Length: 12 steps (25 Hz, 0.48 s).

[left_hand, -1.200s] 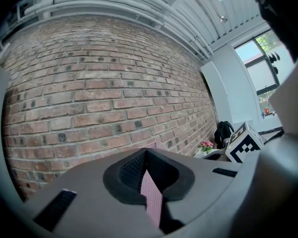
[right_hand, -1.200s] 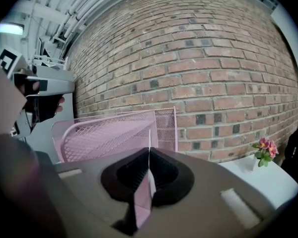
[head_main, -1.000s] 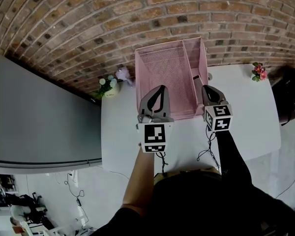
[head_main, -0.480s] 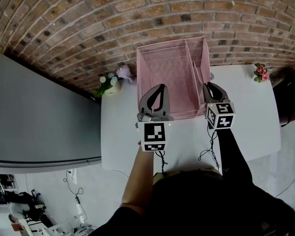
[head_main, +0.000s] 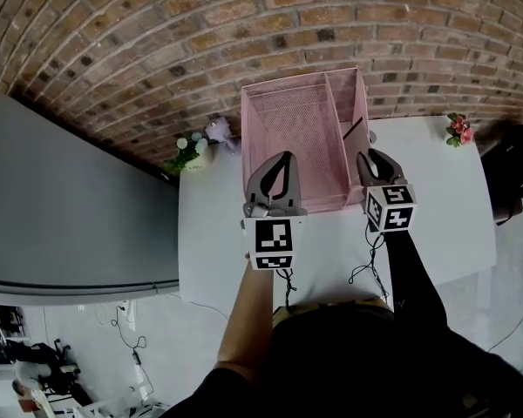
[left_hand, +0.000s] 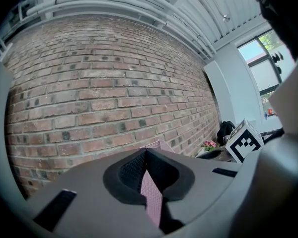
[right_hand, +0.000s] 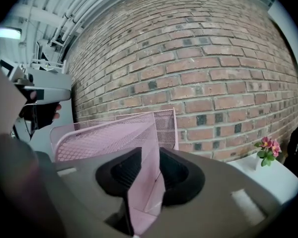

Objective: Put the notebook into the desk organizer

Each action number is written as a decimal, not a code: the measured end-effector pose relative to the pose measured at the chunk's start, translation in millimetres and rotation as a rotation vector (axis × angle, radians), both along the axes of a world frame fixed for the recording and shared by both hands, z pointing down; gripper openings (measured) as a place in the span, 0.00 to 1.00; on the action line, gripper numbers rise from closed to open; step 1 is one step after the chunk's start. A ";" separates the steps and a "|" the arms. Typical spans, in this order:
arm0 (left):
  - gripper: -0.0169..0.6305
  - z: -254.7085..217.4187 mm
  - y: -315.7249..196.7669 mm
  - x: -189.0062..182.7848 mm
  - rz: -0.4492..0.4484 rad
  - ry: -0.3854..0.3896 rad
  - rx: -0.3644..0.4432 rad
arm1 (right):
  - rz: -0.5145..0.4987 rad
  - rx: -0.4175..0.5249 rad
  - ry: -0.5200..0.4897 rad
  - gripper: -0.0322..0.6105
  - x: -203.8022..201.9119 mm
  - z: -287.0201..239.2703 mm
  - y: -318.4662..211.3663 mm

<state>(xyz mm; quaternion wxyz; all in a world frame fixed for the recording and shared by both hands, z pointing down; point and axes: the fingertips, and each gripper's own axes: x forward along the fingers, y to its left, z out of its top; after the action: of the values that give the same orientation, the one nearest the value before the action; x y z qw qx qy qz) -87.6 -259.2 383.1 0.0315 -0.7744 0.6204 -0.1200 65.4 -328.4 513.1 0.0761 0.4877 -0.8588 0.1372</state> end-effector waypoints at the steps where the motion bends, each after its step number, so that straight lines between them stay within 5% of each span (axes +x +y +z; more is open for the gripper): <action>1: 0.04 -0.5 1.4 0.2 -0.001 0.003 0.001 | -0.006 -0.002 -0.002 0.22 -0.1 -0.3 1.8; 12: 0.04 -12.6 16.4 -0.1 -0.014 0.030 0.035 | -0.005 0.068 0.038 0.22 14.9 -26.8 20.2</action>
<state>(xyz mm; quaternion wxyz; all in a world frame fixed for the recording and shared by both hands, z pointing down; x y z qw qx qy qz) -87.7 -242.8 370.5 0.0351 -0.7711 0.6282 -0.0979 80.3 -308.2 486.3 0.0761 0.4906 -0.8625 0.0984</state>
